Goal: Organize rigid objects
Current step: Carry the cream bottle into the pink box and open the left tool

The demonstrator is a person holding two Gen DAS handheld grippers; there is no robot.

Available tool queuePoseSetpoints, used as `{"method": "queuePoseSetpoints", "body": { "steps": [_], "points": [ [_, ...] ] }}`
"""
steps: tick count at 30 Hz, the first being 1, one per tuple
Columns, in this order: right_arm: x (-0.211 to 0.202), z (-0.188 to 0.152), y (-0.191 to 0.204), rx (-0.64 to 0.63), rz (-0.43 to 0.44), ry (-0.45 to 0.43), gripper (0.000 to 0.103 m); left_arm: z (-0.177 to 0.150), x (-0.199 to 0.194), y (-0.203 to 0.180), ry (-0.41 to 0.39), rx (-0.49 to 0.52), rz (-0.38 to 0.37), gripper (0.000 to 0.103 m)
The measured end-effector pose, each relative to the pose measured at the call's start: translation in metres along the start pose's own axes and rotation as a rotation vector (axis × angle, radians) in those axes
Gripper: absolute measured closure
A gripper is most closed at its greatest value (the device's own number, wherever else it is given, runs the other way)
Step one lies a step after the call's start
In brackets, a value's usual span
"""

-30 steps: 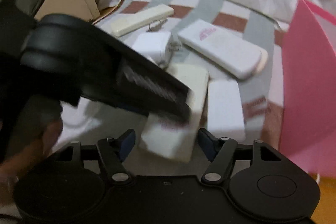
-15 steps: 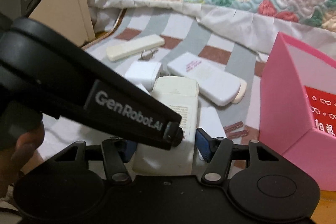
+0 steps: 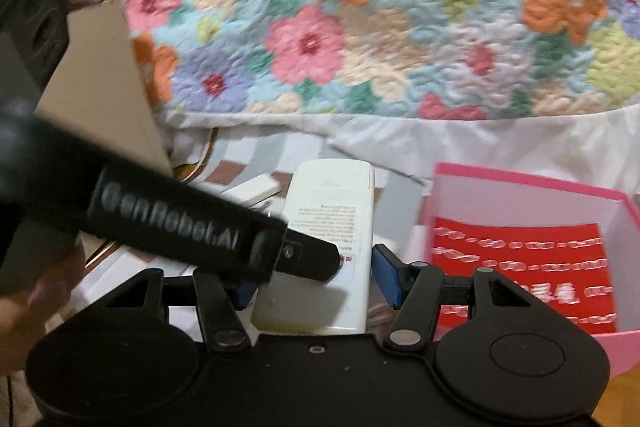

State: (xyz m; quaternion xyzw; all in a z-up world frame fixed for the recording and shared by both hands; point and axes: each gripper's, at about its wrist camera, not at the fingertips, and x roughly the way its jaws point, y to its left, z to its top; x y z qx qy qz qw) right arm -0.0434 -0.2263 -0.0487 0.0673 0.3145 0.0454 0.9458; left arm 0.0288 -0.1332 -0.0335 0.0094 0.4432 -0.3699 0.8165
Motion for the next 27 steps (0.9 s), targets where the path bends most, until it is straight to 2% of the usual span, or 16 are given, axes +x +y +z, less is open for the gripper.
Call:
{"method": "queuePoseSetpoints", "body": {
  "steps": [6,11,15,19,24,27],
  "points": [
    [-0.016,0.006,-0.061,0.049,-0.067,0.016,0.039,0.031,0.039,-0.047,0.035,0.041,-0.056,0.064],
    [-0.006,0.000,-0.127,0.177,-0.061,0.072,0.039,0.050,0.093,-0.082,0.112,0.053,-0.074,0.063],
    [0.006,-0.009,-0.165,0.218,-0.102,0.110,0.039,0.059,0.143,-0.102,0.173,0.034,-0.081,0.063],
    [0.017,-0.016,-0.192,0.233,-0.141,0.143,0.039,0.063,0.180,-0.114,0.198,0.015,-0.097,0.063],
    [0.035,-0.026,-0.214,0.249,-0.194,0.219,0.039,0.060,0.225,-0.116,0.245,-0.078,-0.103,0.063],
    [0.044,-0.030,-0.219,0.215,-0.217,0.244,0.041,0.061,0.237,-0.123,0.251,-0.047,-0.081,0.064]
  ]
}}
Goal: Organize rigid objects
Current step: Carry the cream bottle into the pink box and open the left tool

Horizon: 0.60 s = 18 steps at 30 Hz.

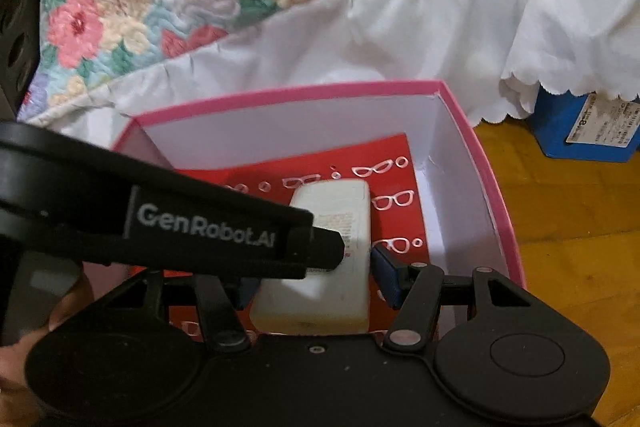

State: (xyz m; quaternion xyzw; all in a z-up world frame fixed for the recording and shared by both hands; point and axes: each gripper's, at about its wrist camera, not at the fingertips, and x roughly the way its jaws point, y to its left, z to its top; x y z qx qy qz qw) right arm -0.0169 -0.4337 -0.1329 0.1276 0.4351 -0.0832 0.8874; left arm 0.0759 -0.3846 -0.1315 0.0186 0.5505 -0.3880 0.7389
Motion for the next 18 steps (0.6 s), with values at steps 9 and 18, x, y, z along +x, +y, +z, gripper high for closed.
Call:
{"method": "queuePoseSetpoints", "body": {
  "steps": [9,18],
  "points": [
    [-0.007,-0.006,0.015,-0.050,-0.131,0.010,0.026,-0.008,-0.034,-0.002,0.008,0.185,0.141,0.053],
    [-0.089,-0.005,0.046,-0.015,0.171,-0.046,0.028,-0.011,-0.124,0.029,-0.051,0.271,0.095,0.048]
  ]
}}
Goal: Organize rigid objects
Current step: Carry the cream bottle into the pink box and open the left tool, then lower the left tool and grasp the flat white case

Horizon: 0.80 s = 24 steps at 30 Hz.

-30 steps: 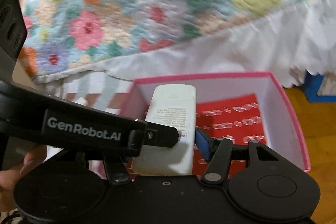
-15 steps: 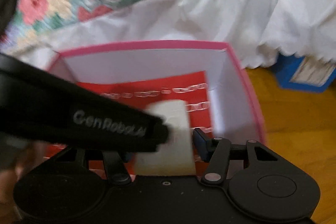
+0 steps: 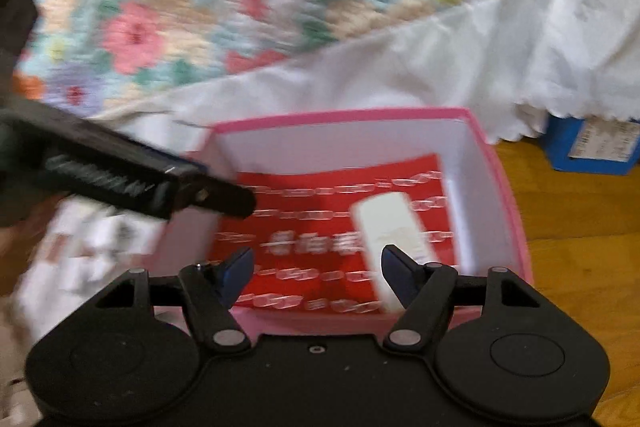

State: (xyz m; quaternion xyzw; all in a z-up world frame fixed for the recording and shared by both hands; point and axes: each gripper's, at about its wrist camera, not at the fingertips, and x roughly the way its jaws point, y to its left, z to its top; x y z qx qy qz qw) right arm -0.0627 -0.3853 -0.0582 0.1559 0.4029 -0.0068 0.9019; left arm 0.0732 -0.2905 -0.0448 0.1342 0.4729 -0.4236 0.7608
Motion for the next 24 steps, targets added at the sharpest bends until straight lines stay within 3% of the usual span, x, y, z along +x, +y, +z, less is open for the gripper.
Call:
{"method": "queuePoseSetpoints", "body": {
  "steps": [7,10,14,16,19,24],
  "points": [
    [-0.015,-0.020,0.055,-0.020,0.270,0.037,0.028,-0.040,-0.029,0.067,0.084,-0.143,-0.030,0.048],
    [-0.003,-0.036,0.079,-0.039,0.361,0.080,0.028,-0.065,-0.030,0.088,0.099,-0.163,0.002,0.048],
    [0.034,-0.056,0.101,-0.028,0.358,0.131,0.031,-0.093,-0.010,0.116,0.131,-0.201,0.064,0.048],
    [0.059,-0.064,0.106,0.029,0.348,0.149,0.037,-0.104,0.005,0.127,0.144,-0.232,0.090,0.048],
    [0.086,-0.071,0.111,0.078,0.336,0.162,0.044,-0.121,0.026,0.143,0.171,-0.318,0.083,0.050],
    [0.121,-0.074,0.130,-0.014,0.173,0.139,0.044,-0.145,0.047,0.153,0.184,-0.441,0.059,0.050]
  ]
}}
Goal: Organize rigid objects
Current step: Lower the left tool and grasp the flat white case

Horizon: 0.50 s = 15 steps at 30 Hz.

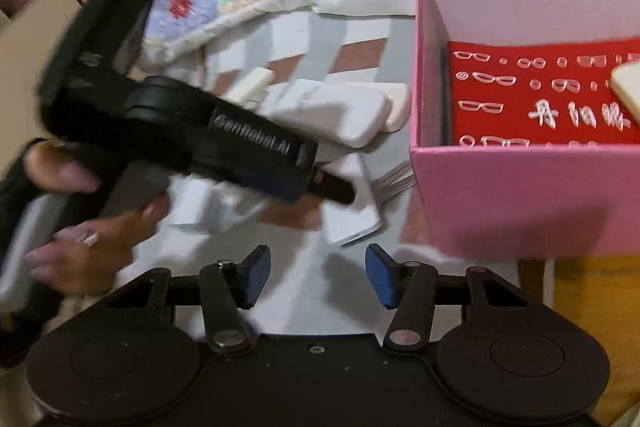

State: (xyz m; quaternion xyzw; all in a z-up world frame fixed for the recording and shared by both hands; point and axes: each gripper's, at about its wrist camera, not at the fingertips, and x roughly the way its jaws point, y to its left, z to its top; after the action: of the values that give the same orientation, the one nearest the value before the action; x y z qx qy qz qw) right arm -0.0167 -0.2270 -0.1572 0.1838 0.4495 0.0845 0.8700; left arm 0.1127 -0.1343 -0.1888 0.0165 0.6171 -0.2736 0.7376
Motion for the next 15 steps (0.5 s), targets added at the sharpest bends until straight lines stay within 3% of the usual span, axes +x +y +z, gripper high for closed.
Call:
{"method": "queuePoseSetpoints", "body": {
  "steps": [3,5,7,8,9,11,15],
  "points": [
    [0.014,0.001,0.007,-0.091,-0.100,-0.003,0.045,-0.007,0.000,0.005,-0.050,-0.046,-0.018,0.050],
    [0.024,0.002,0.006,-0.095,-0.100,0.017,0.046,-0.010,0.000,0.008,-0.065,-0.064,-0.030,0.052],
    [0.026,0.000,0.007,-0.120,-0.097,-0.027,0.046,-0.013,-0.002,0.012,-0.088,-0.084,-0.047,0.052],
    [0.027,-0.001,0.008,-0.138,-0.103,-0.029,0.048,-0.012,-0.003,0.014,-0.095,-0.095,-0.052,0.057],
    [0.027,-0.002,0.011,-0.168,-0.115,-0.034,0.059,-0.013,-0.004,0.016,-0.100,-0.106,-0.052,0.060],
    [0.024,-0.003,0.015,-0.175,-0.107,-0.026,0.059,-0.015,-0.005,0.018,-0.100,-0.115,-0.056,0.076],
    [0.017,-0.003,0.018,-0.119,-0.105,0.000,0.059,-0.019,-0.006,0.029,-0.068,-0.178,-0.122,0.077]
  ]
}}
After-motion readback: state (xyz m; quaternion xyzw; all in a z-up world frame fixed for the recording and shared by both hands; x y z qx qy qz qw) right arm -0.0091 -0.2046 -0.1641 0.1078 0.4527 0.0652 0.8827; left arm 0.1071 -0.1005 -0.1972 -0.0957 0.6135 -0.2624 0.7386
